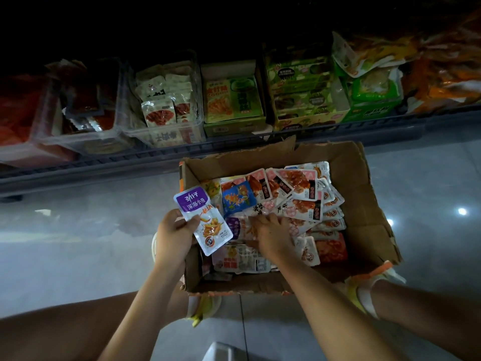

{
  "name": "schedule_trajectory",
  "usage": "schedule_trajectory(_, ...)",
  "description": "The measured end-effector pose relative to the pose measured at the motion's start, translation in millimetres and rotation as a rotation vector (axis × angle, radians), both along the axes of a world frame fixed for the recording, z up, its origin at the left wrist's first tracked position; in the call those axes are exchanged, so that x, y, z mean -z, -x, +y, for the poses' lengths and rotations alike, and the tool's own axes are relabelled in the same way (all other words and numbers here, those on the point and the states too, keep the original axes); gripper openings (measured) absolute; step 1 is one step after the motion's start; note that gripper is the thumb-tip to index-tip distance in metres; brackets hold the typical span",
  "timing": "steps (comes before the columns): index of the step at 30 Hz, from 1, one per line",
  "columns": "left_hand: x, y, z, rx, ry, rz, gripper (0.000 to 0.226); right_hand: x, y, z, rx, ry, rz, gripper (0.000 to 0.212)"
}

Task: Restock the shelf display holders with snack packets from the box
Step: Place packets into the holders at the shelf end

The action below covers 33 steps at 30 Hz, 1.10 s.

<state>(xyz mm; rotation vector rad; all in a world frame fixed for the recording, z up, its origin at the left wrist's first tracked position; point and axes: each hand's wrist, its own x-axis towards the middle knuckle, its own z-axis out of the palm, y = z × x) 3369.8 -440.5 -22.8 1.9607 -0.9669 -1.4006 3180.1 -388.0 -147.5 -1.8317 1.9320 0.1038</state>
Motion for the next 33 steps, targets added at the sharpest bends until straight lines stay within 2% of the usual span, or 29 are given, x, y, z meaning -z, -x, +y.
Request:
schedule_trajectory(2, 3, -2, 1, -0.024, -0.024, 0.029, 0.019, -1, -5, -1, -0.062, -0.029, 0.065, 0.070)
schedule_trajectory(5, 5, -1, 0, -0.094, -0.052, 0.139, 0.018, 0, -8, -13, -0.025, -0.037, 0.063, 0.078)
schedule_trajectory(8, 4, -1, -2, -0.163, -0.085, 0.239, 0.019, 6, -10, -19, 0.050, 0.041, 0.016, 0.066)
schedule_trajectory(12, 7, -5, -3, -0.189, -0.096, 0.258, 0.020, 14, -3, -10, 0.113, 0.057, 0.096, 0.066)
schedule_trajectory(14, 6, -2, -5, -0.189, -0.102, 0.261, 0.021, 15, 5, -2, 0.142, 0.081, 0.047, 0.055)
schedule_trajectory(17, 6, 1, -5, -0.156, -0.094, 0.230, 0.028, -4, 16, 5, 0.359, 0.118, -0.199, 0.021)
schedule_trajectory(19, 7, 3, -4, -0.110, -0.067, 0.173, 0.028, -26, 27, 6, 0.513, 0.060, -0.389, 0.017)
schedule_trajectory(21, 8, 7, -2, -0.012, -0.020, 0.106, 0.027, -53, 39, 6, 0.703, 0.107, -0.637, 0.006)
schedule_trajectory(24, 7, 15, 5, 0.147, 0.023, 0.004, 0.027, -96, 44, 6, 0.976, 0.134, -1.179, 0.014)
schedule_trajectory(26, 6, 21, 10, 0.206, 0.000, 0.011, 0.023, -112, 35, 3, 0.962, 0.080, -1.300, 0.017)
schedule_trajectory(27, 5, 24, 12, 0.206, -0.012, 0.044, 0.020, -116, 27, 1, 0.927, 0.045, -1.285, 0.017)
schedule_trajectory(30, 1, 31, 18, 0.150, -0.048, 0.210, 0.013, -115, -9, -5, 0.739, -0.002, -1.046, 0.013)
schedule_trajectory(33, 4, 29, 23, 0.216, 0.055, 0.158, 0.026, -102, -33, 1, 0.604, 0.070, -0.964, 0.015)
